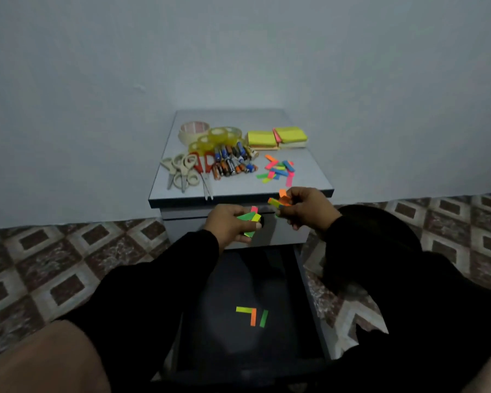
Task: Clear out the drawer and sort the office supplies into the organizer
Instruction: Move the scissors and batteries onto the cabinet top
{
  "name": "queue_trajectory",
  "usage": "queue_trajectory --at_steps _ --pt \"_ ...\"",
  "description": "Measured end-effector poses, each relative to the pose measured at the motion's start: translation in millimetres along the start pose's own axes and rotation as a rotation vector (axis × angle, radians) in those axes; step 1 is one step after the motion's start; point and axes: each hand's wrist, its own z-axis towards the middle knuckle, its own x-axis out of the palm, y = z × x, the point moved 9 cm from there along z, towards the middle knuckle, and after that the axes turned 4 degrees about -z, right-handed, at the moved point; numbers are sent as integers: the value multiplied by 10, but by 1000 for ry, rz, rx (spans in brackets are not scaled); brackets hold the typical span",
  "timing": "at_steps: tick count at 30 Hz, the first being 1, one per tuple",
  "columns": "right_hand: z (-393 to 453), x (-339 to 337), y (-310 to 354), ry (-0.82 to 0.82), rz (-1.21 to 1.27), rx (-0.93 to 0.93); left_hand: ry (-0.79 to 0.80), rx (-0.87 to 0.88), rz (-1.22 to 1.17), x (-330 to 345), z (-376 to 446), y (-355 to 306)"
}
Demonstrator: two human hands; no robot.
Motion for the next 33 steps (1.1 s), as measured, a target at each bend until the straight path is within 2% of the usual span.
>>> queue_trajectory --at_steps 6,12,20,25,29,33 --pt "364 -284 375 -28 -32 4 -63 29 35 -89 231 -387" --pt "890 -277 391 -32 -173 12 -57 65 111 -116 462 -657" --pt "1293 -173 329 9 -336 8 -71 74 144 -201 692 -727" --pt "1371 -185 396 35 -515 -64 -80 62 161 -243 756 -666" --pt "1387 -279 386 -11 -638 -87 -87 54 194 -231 816 -645" --pt "1367 -479 319 -112 -634 -88 -100 36 234 -187 927 -639"
